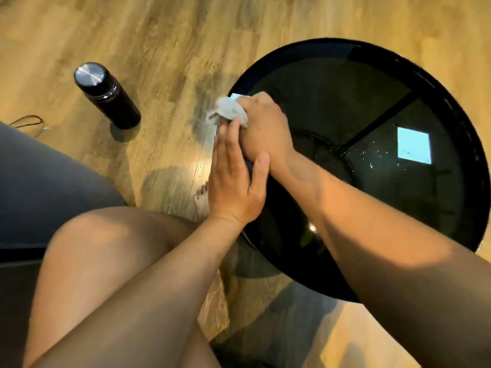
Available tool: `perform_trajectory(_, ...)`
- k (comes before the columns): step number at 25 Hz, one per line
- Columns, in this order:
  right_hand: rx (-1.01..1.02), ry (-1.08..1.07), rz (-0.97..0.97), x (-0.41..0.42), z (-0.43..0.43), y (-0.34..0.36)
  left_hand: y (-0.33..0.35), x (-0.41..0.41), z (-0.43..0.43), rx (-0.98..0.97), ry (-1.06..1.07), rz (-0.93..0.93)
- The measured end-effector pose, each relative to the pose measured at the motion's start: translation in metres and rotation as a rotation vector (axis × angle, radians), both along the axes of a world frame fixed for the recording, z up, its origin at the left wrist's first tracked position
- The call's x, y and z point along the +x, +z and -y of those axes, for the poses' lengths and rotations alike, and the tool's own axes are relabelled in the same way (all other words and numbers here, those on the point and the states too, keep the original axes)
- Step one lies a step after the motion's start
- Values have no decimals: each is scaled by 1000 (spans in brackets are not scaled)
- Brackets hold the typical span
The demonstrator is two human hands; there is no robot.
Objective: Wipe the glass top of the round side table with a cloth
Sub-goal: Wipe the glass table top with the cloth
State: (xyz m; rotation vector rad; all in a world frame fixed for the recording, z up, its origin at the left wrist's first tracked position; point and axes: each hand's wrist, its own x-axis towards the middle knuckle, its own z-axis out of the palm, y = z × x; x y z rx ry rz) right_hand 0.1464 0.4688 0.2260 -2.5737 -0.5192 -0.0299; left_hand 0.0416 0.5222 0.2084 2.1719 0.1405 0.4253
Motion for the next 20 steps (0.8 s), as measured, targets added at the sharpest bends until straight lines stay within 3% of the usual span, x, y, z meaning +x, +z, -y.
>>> perform_trajectory(5, -35, 160, -119, -173, 149, 14, -1, -2, 1, 32, -11, -59)
perform_trajectory(8, -131, 157, -106, -199, 209, 20, -2, -1, 0, 10, -2, -72)
perform_trajectory(14, -19, 106, 84, -69, 105, 1, -3, -1, -1, -6, -28, -45)
perform_trajectory(17, -117, -7, 181, 31, 35, -9, -6, 1, -2, 25, -20, -29)
perform_trajectory(20, -224, -80, 83, 81, -9, -4, -4, 1, 0, 38, -2, -57)
